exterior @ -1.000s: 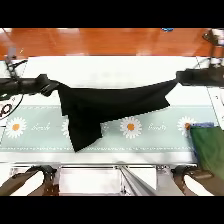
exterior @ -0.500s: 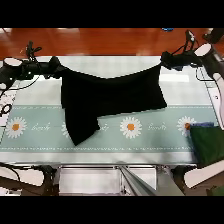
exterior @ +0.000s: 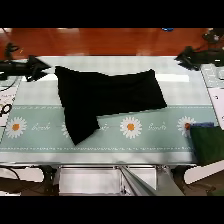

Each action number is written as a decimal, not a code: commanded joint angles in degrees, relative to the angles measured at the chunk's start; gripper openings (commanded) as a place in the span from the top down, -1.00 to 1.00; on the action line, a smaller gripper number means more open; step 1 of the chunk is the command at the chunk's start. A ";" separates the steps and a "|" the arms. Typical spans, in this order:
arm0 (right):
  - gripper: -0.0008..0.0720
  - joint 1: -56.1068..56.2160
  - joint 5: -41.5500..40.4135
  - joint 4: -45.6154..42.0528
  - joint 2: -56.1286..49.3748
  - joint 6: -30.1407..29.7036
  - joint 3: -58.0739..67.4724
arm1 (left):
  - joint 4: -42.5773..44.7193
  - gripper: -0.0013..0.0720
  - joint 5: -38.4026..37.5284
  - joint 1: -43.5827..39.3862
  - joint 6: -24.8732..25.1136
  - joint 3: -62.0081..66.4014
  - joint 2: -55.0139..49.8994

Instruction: Fold the shirts.

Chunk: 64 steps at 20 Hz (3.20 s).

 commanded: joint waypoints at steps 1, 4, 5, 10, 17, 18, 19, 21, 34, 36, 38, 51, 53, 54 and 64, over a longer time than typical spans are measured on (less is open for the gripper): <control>-0.14 -7.50 8.09 -4.83 8.74 -1.11 -8.98 | 9.29 -0.42 -5.20 7.19 -1.36 -11.63 10.40; -0.14 -9.44 0.00 -4.24 18.45 -3.45 -30.01 | 8.39 -0.42 -3.21 7.58 0.50 -31.74 17.20; -0.14 -9.90 -2.51 -2.84 21.11 -5.14 -36.26 | 5.84 -0.42 -1.99 7.58 2.51 -37.20 17.88; -0.14 -12.26 -2.69 0.20 26.77 -10.67 -49.00 | -2.32 -0.42 1.64 4.87 8.33 -48.52 17.33; -0.14 -12.20 -0.44 1.27 26.91 -11.43 -49.09 | -8.26 -0.42 17.05 -6.99 7.82 -48.15 16.92; -0.14 -12.20 -0.48 1.27 26.88 -11.43 -49.09 | -8.26 -0.42 18.71 -8.41 7.26 -47.87 16.72; -0.14 -12.20 -0.55 1.27 26.88 -11.45 -49.09 | -8.26 -0.42 19.39 -9.51 7.28 -47.34 16.33; -0.14 -12.20 -0.74 1.25 26.88 -11.76 -49.09 | -8.20 -0.17 18.80 -11.06 7.28 -45.86 14.86; -0.14 -7.13 -1.36 9.14 16.28 -17.11 -48.96 | -8.02 0.91 15.76 -11.10 7.91 -41.57 13.14; -0.14 -7.13 -1.84 12.50 14.64 -18.25 -48.96 | -8.02 0.91 15.78 -11.10 7.91 -41.57 13.14; -0.14 -6.69 -1.84 13.27 13.20 -18.58 -48.96 | -8.04 0.91 15.78 -11.10 7.91 -41.57 13.14; 0.91 -0.11 1.16 10.82 10.62 -16.81 -33.16 | -8.31 0.91 11.21 -10.08 7.76 -36.81 13.92; 0.91 -0.11 3.34 8.22 14.69 -14.71 -25.07 | -8.72 0.92 8.48 -9.40 7.72 -29.79 16.55; 0.91 -0.11 3.52 7.82 17.29 -13.70 -20.74 | -8.72 0.92 8.57 -9.38 7.21 -25.40 19.02; 0.91 -0.11 -1.49 -1.57 51.06 -11.04 4.85 | -7.61 0.92 4.02 -7.61 3.74 17.84 38.25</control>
